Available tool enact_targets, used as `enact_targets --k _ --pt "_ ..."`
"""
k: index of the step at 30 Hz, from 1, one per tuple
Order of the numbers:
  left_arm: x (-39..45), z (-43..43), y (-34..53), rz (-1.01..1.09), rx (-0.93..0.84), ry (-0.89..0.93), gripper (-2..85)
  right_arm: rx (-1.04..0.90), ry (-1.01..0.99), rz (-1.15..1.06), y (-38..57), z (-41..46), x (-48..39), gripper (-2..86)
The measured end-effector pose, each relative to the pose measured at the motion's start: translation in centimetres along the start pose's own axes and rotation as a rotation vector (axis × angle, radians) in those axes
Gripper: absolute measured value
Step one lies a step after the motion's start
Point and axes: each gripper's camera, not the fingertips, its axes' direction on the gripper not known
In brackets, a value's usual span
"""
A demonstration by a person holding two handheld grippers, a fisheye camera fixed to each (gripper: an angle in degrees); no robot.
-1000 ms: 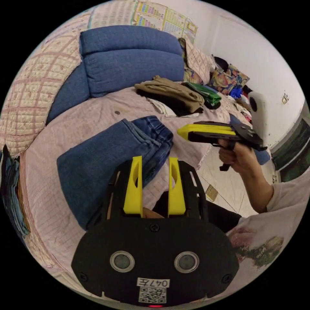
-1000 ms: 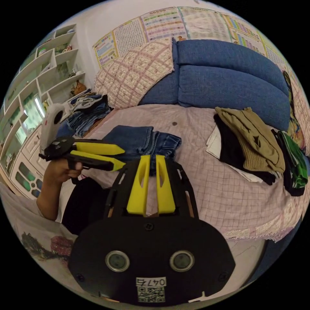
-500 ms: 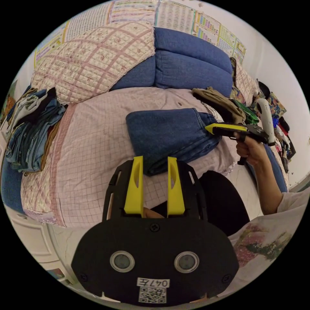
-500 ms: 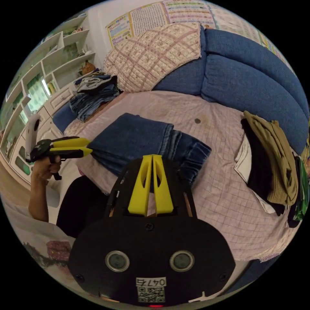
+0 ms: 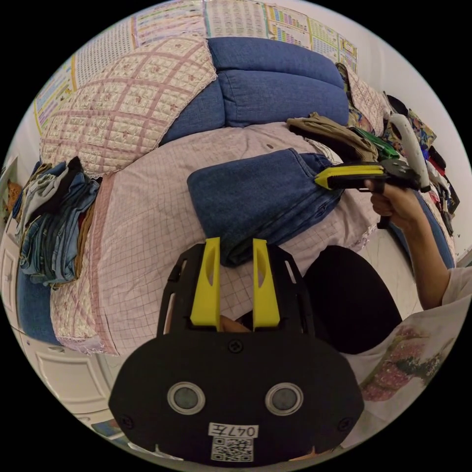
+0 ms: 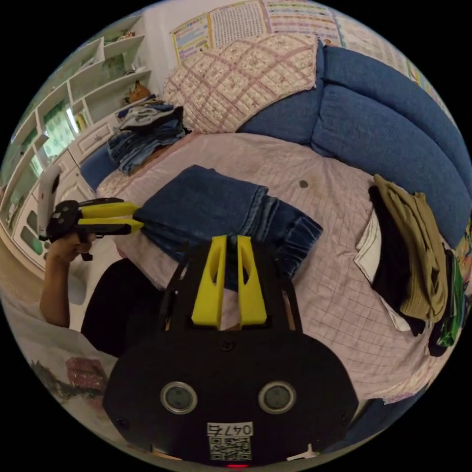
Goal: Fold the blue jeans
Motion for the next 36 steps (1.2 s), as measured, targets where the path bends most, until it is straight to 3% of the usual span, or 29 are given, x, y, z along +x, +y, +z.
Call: enact_targets --k 6,10,13,19,22,29,36 --pt "-2.8 4.5 0.0 0.062 0.001 -0.045 9.5 0.092 0.131 -0.096 3.2 -4.7 -0.7 0.5" --pt "-5.5 7.3 0.2 0.051 0.013 -0.066 9.5 -0.039 0.078 -0.101 5.3 -0.8 2.5 0.5" --pt "-8.5 8.5 1.1 -0.004 0.031 -0.053 9.9 -0.001 0.068 -0.086 7.1 -2.3 5.0 0.9" --pt "-16.3 12.9 3.4 -0.169 0.059 0.123 10.4 0.232 -0.177 0.282 15.1 -9.5 20.1 4.4" --pt "-18.9 15.5 4.2 -0.213 0.053 0.129 11.1 0.241 -0.11 0.449 19.5 -10.4 25.6 8.2" --pt "-23.5 22.9 6.0 -0.246 0.035 0.219 10.6 0.159 -0.306 0.487 23.7 -9.4 32.9 9.9" --pt "-25.9 30.1 9.3 -0.276 0.052 0.267 8.9 0.121 -0.345 0.473 26.4 -13.9 37.3 7.4"
